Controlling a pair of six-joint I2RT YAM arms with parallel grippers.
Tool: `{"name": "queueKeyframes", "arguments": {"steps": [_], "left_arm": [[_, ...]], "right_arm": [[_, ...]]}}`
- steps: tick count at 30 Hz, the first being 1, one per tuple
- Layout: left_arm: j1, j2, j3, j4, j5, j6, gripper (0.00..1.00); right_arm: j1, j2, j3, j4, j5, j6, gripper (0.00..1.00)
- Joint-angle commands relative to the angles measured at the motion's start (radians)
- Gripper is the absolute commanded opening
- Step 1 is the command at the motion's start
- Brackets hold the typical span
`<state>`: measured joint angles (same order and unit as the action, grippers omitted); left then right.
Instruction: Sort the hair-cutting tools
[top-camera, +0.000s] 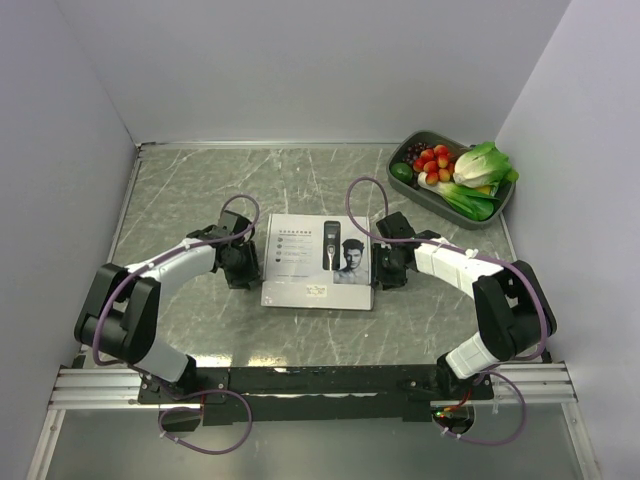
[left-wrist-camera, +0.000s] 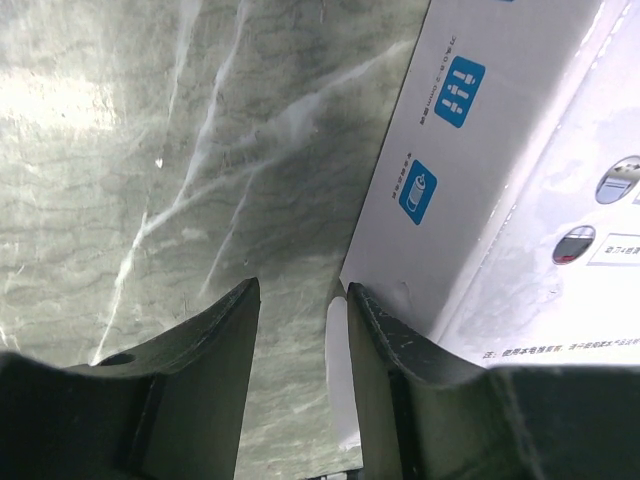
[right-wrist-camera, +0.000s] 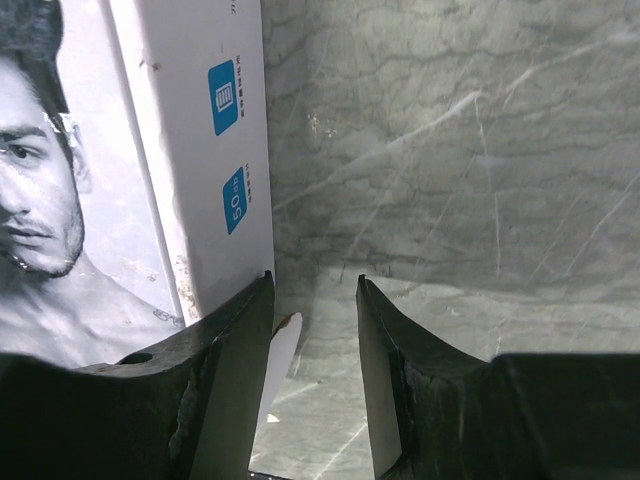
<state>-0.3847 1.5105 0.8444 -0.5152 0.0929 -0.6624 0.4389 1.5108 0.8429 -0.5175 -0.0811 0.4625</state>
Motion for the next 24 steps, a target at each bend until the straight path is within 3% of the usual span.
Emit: {"name": "queueKeyframes", "arguments": {"steps": [1,24], "left_arm": [[-0.017,-0.041,-0.011,0.012,0.07,-0.032,0.46],[-0.022,-0.046,-0.018,0.053,0.199,-0.065,0.46]], "right_arm": [[0.015,-0.021,-0.016,-0.032,-0.048,0.025,0.47],[0.017,0.075,0.047,-0.081,-0.304,0.014,0.5]]}}
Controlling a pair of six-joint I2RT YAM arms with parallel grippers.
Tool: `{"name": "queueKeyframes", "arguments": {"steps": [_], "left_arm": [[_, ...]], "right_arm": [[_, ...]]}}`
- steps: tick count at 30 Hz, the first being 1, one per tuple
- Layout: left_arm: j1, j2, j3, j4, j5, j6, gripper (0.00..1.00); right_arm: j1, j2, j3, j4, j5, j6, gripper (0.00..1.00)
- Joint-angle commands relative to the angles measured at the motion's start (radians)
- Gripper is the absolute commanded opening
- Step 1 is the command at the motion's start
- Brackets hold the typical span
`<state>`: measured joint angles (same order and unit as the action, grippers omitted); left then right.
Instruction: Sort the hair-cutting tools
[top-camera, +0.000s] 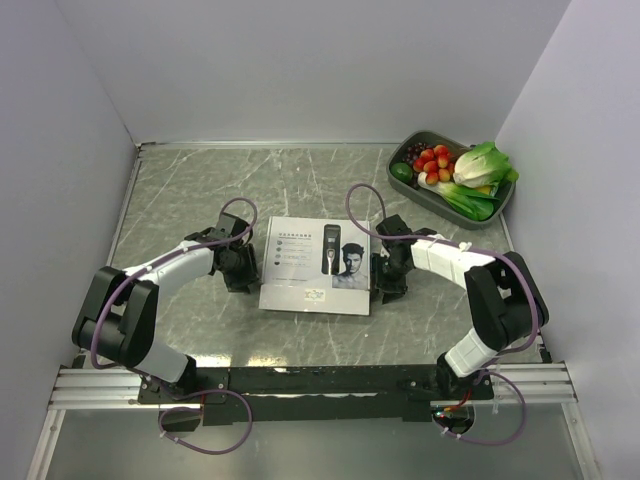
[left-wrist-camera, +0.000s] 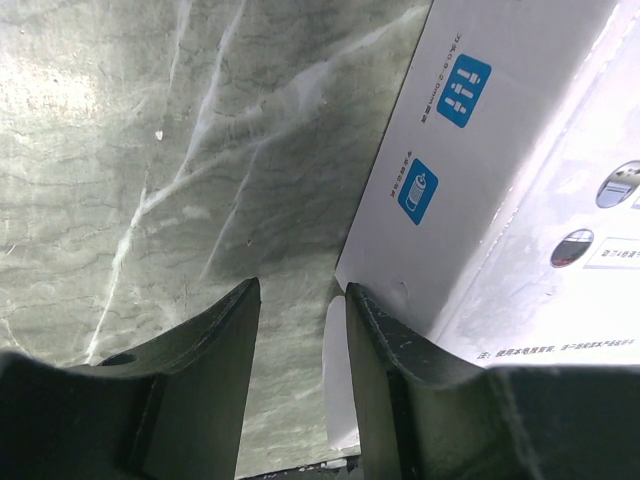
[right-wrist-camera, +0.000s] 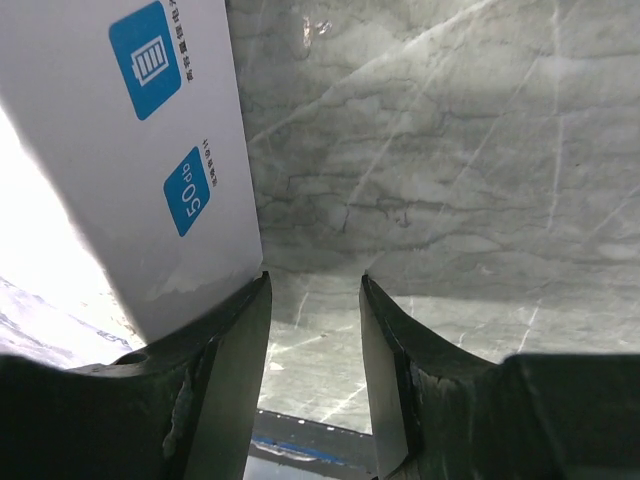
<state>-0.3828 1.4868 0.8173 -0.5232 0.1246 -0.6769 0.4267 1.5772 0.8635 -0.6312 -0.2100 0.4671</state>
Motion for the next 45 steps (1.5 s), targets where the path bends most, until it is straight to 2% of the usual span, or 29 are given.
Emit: {"name": "queueKeyframes", "arguments": {"steps": [1,15,31,40,45], "left_arm": [[-0.024,-0.022,0.01,0.063,0.171,-0.05,0.46],[-0.025,-0.01,0.025,0.065,0.199,-0.047,0.46],[-0.025,0.016,0.012,0.239,0.158,-0.049,0.49],[-0.025,0.075,0.083,0.259,0.116,-0.044,0.48],[-0.025,0.035,0.033,0.282,0.138,-0.082,0.48]], "right_arm": [[0.027,0.004,0.023,0.036,-0.177,0.015,0.5],[0.029,-0.051,-0.041,0.1,-0.229,0.102,0.5],[0.027,-0.085,-0.009,0.191,0.029,0.116,0.52],[0.024,-0.051,0.017,0.3,0.086,0.048,0.52],[0.021,0.032,0.116,0.295,0.051,-0.044,0.52]]}}
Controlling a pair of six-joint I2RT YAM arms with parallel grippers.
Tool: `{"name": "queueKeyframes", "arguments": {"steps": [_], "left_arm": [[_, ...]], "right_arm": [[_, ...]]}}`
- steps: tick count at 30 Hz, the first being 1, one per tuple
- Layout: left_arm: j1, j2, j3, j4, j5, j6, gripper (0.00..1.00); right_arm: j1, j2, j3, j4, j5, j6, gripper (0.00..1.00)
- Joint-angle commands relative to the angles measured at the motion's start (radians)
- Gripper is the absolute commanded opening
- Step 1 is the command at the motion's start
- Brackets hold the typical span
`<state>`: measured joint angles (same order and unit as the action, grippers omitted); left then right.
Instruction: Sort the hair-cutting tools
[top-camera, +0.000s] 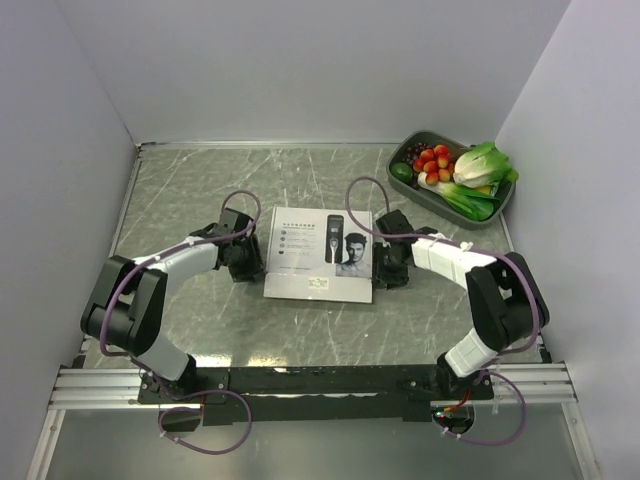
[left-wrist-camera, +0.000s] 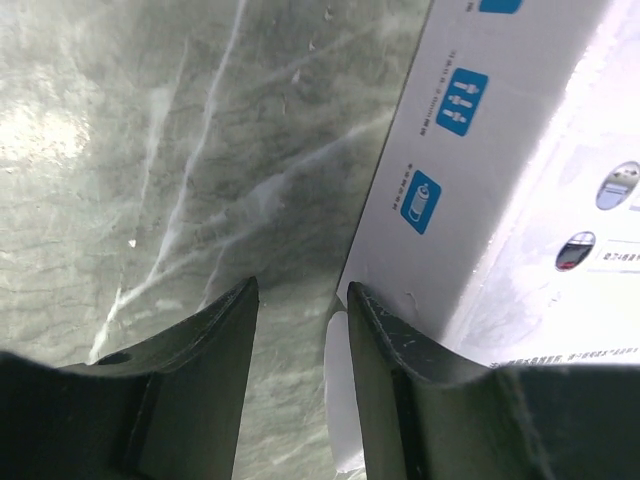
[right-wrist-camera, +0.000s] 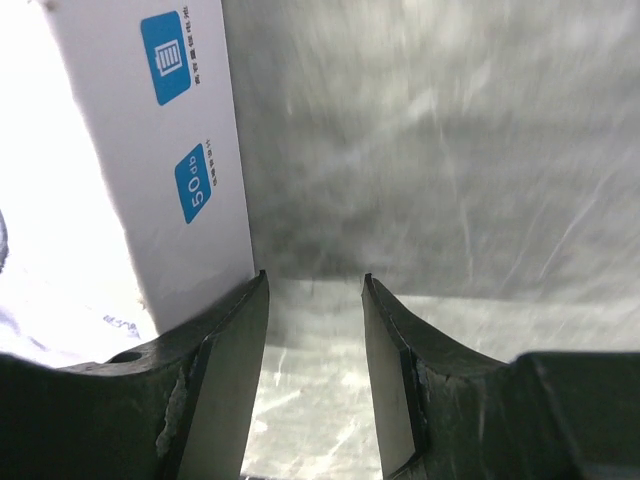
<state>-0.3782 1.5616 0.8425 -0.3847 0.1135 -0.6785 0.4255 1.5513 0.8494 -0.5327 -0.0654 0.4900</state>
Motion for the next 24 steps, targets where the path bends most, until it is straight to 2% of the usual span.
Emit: {"name": "queueKeyframes", "arguments": {"steps": [1,6,10,24], "left_arm": [[-0.03,-0.054,-0.003,0.155,0.153,-0.093,0.48],[-0.03,-0.103,-0.06,0.148,0.141,-0.108,0.47],[-0.03,-0.147,-0.082,0.136,0.124,-0.121,0.47],[-0.03,-0.17,-0.039,0.067,0.112,-0.119,0.47]], "right_arm": [[0.018,0.069,0.145,0.186,-0.112,-0.076,0.52],[-0.014,0.122,0.218,0.158,-0.194,-0.133,0.51],[-0.027,0.145,0.231,0.178,-0.315,-0.137,0.51],[-0.027,0.162,0.287,0.007,-0.363,-0.137,0.5]]}}
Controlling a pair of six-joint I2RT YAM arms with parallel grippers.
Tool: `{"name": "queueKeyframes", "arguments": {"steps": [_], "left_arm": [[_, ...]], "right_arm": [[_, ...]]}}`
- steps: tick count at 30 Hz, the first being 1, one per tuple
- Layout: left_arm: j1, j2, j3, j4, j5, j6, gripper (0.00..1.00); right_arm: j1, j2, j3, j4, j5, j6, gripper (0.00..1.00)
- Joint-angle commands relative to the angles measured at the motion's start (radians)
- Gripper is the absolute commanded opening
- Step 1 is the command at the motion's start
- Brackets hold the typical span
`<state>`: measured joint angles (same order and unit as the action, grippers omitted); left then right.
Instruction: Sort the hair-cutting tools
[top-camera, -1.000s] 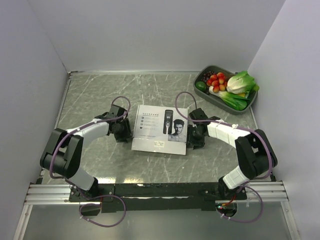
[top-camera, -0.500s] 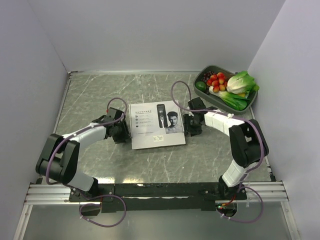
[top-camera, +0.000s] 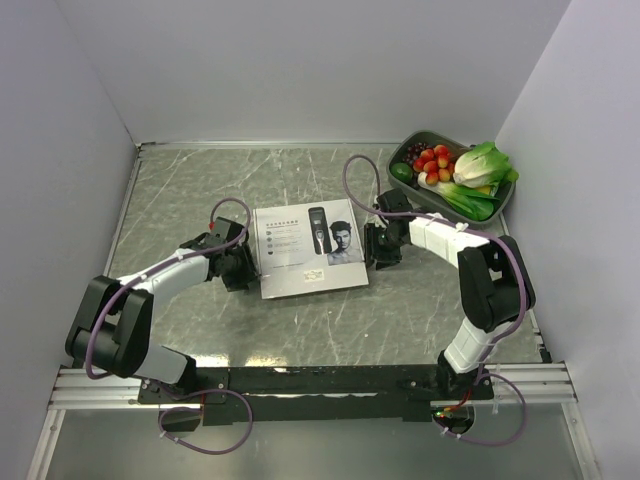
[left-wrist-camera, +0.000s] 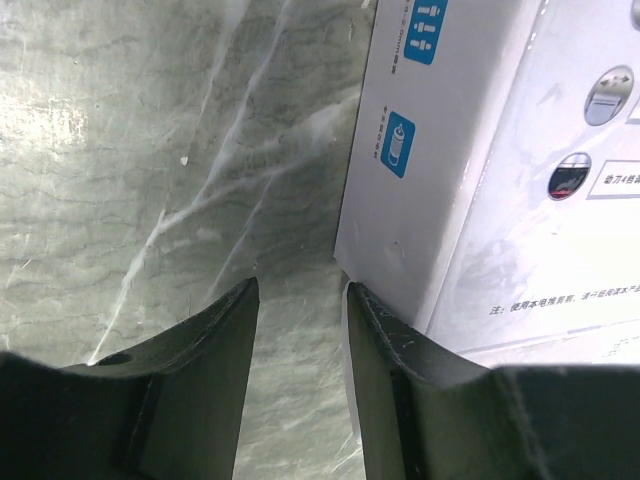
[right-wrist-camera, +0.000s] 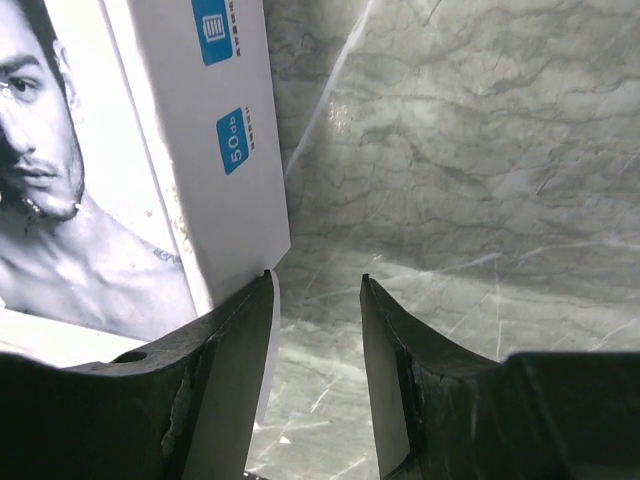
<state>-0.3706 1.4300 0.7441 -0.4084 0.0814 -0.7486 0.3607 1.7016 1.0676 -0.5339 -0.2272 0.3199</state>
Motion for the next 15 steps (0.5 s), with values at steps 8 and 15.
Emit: {"name": "queueKeyframes", "arguments": {"steps": [8,15], "left_arm": [[-0.037,-0.02,0.064,0.071,0.115,-0.029,0.47],[-0.037,-0.003,0.078,0.042,0.031,0.0,0.48]], "right_arm": [[0.04,0.015,0.0,0.0,-0.14,0.039,0.5],[0.04,0.006,-0.06,0.026,-0.04,0.059,0.5]]}}
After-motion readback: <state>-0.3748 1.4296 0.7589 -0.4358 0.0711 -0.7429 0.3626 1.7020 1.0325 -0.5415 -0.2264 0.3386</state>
